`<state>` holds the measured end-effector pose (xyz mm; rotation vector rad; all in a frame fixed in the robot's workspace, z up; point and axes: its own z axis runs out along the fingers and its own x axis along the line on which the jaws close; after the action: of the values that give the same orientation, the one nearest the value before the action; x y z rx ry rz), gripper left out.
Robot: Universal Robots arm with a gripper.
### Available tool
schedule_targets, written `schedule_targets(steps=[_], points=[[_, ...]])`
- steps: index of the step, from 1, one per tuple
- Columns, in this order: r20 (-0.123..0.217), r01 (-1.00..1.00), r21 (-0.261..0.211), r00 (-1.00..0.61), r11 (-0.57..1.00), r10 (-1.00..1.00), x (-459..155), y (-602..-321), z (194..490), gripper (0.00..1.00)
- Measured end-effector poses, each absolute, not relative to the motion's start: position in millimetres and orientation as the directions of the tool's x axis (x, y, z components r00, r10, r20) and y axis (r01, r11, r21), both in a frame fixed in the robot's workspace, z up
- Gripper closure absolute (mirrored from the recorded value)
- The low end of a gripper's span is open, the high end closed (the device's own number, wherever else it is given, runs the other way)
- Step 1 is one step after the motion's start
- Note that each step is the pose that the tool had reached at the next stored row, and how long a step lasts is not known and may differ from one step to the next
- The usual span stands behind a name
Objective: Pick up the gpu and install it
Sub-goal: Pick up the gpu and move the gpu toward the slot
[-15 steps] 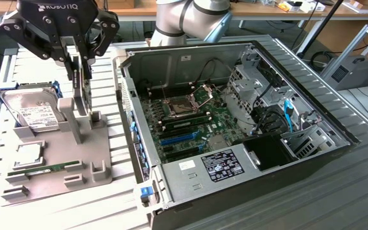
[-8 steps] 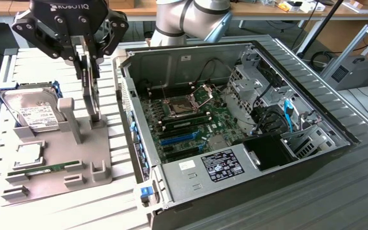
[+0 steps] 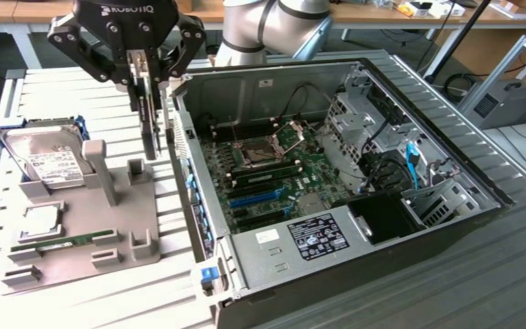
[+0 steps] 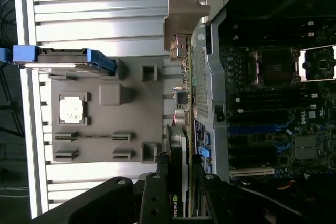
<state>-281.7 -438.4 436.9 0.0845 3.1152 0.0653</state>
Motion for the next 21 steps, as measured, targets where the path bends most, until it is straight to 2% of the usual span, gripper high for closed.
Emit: schedule_targets(steps=[21], points=[[-0.023,0.054,0.043,-0.998,0.998,0.055,-206.2,-438.4,436.9,0.73]])
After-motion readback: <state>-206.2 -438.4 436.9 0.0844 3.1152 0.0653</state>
